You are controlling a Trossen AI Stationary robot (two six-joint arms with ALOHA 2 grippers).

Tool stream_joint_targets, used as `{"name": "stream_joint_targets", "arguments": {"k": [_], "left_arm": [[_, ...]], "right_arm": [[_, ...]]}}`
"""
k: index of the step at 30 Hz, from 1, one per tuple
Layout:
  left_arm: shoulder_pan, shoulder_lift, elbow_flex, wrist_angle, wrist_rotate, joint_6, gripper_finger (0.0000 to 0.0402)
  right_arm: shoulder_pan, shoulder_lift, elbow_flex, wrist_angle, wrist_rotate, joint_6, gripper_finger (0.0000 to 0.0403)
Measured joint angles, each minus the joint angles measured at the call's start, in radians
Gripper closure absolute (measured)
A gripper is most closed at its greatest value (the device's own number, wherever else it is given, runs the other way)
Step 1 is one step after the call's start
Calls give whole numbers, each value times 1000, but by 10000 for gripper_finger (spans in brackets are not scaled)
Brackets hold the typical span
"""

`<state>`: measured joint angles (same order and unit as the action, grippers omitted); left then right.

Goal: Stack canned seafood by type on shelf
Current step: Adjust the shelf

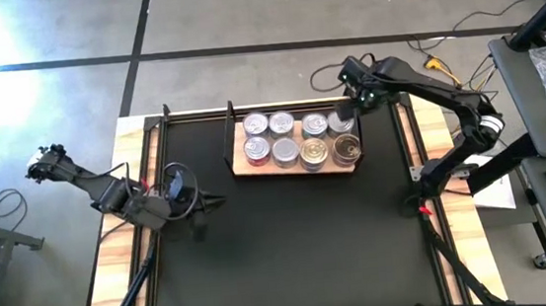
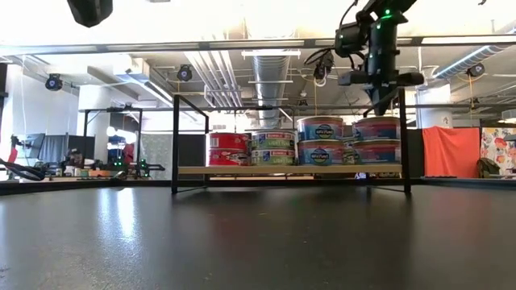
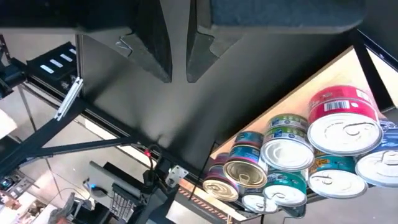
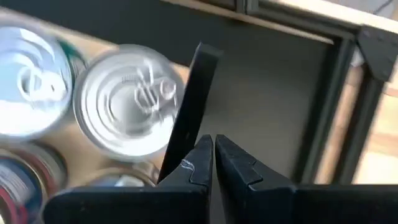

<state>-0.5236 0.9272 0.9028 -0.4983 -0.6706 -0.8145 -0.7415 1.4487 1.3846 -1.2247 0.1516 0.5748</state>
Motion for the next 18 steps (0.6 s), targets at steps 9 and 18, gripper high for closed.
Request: {"name": "stream_joint_targets", "arguments": {"k": [9, 18], "left_arm": [[15, 5, 0, 53, -172, -141, 369], [28, -42, -1, 153, -47, 92, 369]], "right_arm": [[-33, -1, 0, 145, -18, -61, 390], [105, -198, -15, 124, -11, -149, 393]]}}
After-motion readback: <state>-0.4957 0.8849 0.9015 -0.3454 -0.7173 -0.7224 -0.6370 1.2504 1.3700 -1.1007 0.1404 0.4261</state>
